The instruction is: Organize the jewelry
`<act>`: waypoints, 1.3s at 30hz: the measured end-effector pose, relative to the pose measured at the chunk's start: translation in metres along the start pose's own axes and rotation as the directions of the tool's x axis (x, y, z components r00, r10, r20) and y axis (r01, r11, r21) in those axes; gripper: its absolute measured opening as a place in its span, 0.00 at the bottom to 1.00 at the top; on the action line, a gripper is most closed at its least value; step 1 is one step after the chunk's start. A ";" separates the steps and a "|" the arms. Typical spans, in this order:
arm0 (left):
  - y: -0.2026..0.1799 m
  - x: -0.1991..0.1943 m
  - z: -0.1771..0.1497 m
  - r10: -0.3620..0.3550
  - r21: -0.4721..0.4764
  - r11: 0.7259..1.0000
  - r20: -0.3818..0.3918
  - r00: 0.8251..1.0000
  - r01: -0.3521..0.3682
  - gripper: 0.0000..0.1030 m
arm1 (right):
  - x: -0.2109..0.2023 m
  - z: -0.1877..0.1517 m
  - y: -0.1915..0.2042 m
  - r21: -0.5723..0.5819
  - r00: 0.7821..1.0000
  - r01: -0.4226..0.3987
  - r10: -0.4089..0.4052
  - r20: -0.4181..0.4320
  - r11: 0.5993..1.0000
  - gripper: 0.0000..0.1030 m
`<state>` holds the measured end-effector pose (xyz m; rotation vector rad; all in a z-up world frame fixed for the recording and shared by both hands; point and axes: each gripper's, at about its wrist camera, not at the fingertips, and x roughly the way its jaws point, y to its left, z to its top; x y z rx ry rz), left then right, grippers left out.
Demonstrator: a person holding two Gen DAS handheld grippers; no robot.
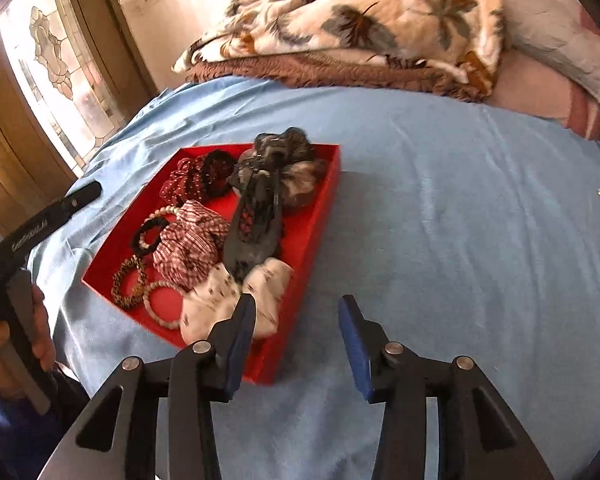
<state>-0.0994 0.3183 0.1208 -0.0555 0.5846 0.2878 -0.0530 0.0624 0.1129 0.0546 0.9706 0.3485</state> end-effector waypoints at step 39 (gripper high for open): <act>-0.088 -0.147 -0.053 -0.002 0.029 1.000 -0.078 0.997 0.004 1.00 | -0.092 -0.060 -0.025 0.016 0.981 0.096 -0.097 0.167 0.995 0.73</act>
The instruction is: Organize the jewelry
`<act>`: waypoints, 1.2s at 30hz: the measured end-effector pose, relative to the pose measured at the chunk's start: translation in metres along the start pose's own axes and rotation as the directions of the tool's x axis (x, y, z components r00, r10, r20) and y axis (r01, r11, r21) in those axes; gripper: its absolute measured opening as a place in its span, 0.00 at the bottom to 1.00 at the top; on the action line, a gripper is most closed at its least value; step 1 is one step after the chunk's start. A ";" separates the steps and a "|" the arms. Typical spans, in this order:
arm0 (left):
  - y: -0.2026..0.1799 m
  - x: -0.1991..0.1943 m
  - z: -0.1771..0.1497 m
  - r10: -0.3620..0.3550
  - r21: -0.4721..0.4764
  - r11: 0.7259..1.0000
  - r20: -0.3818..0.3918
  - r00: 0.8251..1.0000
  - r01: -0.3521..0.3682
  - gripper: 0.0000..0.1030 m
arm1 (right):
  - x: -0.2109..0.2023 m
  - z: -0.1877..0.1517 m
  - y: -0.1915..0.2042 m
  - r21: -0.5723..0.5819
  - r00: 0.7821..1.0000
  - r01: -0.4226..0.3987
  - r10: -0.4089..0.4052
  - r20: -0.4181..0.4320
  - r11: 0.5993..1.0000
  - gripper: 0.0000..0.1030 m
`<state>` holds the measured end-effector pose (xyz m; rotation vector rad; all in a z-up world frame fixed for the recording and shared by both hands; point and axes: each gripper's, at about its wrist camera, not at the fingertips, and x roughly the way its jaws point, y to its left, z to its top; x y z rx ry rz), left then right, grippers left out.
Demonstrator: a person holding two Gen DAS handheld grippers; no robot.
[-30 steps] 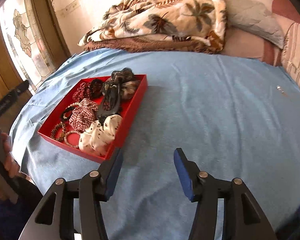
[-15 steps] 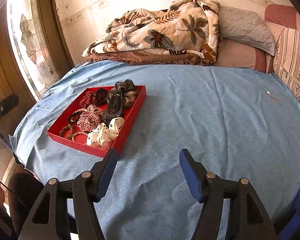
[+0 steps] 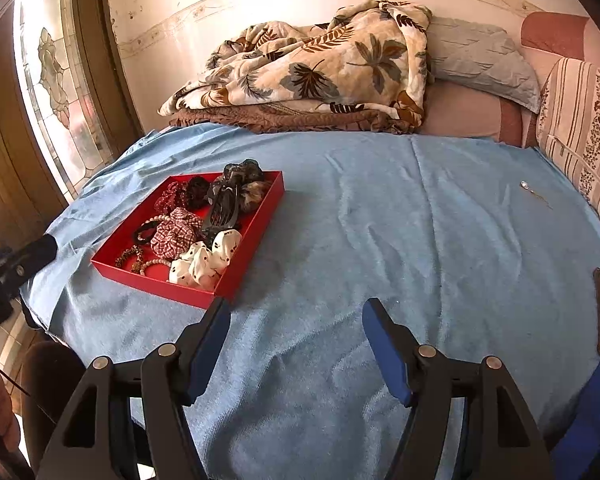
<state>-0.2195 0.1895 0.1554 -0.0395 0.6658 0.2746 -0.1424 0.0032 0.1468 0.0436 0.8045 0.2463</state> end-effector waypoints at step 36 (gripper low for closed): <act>0.006 0.033 -0.020 -0.046 -0.003 0.999 -0.162 0.986 0.046 1.00 | 0.017 -0.011 0.009 -0.019 0.997 0.055 -0.056 -0.059 0.998 0.77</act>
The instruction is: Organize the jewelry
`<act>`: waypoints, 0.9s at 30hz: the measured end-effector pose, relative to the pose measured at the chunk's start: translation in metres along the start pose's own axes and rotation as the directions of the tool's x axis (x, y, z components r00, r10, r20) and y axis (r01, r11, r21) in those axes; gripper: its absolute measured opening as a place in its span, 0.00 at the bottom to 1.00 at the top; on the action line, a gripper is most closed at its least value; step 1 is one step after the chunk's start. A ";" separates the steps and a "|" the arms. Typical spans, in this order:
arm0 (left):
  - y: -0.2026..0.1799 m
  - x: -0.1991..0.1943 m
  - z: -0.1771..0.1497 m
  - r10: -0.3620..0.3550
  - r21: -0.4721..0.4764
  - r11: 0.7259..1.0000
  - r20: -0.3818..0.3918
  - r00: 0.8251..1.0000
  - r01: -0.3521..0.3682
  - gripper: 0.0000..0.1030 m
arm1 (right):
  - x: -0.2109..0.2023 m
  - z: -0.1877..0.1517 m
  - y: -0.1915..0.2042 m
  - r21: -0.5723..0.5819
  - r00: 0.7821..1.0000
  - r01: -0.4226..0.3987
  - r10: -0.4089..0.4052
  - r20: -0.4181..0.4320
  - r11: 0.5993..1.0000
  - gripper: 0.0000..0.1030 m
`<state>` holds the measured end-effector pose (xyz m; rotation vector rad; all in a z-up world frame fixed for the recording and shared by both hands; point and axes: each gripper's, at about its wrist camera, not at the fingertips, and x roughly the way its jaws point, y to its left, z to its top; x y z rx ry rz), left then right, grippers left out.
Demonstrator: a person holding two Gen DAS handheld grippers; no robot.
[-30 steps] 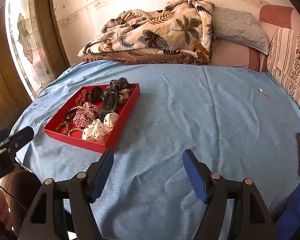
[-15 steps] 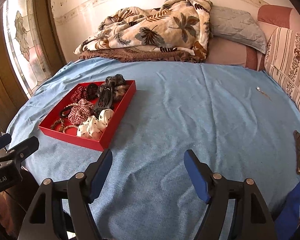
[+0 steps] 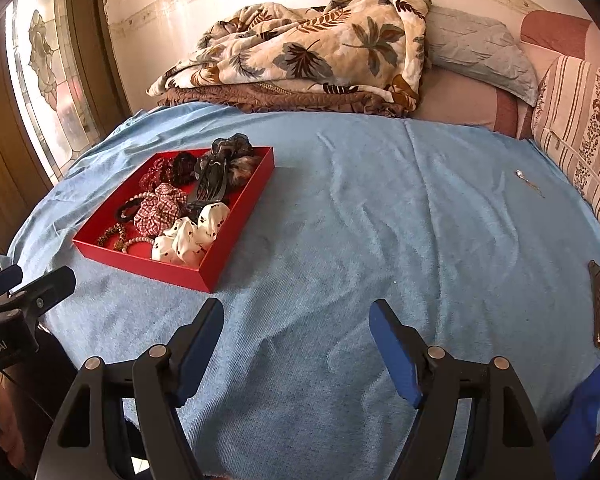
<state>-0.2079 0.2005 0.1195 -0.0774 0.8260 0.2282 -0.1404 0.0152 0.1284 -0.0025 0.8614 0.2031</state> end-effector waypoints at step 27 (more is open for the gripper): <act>-0.002 0.006 -0.002 -0.005 0.001 1.000 -0.005 1.000 0.005 1.00 | 0.010 -0.006 -0.011 0.027 0.999 0.028 -0.027 -0.025 0.999 0.79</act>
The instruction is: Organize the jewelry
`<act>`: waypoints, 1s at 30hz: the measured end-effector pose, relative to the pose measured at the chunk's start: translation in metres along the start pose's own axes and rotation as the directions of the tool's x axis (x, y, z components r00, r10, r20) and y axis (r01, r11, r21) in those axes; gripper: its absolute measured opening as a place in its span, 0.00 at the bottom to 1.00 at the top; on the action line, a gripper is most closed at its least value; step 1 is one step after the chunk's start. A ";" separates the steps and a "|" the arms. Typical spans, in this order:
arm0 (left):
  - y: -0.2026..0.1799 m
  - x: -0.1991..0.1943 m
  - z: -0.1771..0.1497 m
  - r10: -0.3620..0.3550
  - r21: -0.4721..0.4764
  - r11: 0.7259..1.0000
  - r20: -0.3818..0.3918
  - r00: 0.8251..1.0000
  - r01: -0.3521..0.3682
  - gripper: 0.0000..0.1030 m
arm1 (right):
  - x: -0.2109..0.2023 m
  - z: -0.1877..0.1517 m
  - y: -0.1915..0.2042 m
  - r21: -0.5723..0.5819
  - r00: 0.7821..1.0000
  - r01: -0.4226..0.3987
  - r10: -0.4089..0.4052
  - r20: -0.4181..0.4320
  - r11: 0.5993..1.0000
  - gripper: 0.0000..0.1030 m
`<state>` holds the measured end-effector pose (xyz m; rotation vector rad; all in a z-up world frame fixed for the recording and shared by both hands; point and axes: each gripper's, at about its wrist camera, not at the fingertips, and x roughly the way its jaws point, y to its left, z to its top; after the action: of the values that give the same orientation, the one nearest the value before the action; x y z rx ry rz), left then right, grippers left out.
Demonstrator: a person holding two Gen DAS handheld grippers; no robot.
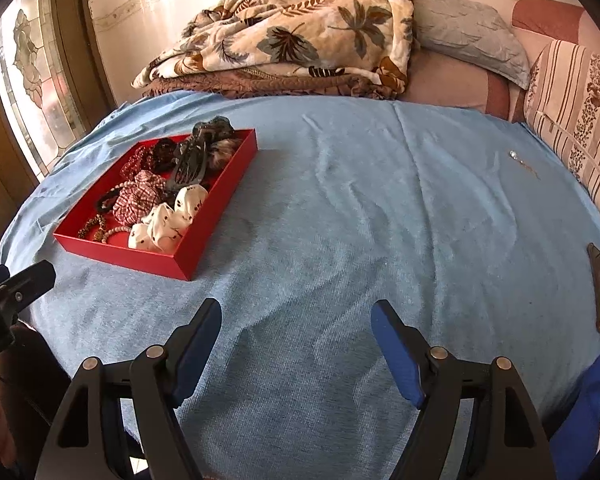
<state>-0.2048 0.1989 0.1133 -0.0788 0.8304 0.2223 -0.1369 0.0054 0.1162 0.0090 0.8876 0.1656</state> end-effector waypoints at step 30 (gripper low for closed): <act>-0.002 -0.014 -0.007 -0.025 0.006 1.000 0.068 0.997 0.024 1.00 | -0.035 0.004 0.022 -0.070 0.985 0.050 -0.037 0.170 0.996 0.85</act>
<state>-0.2186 0.1939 0.1186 -0.0760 0.7619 0.1985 -0.1583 0.0223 0.1471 -0.0645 0.7119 0.1542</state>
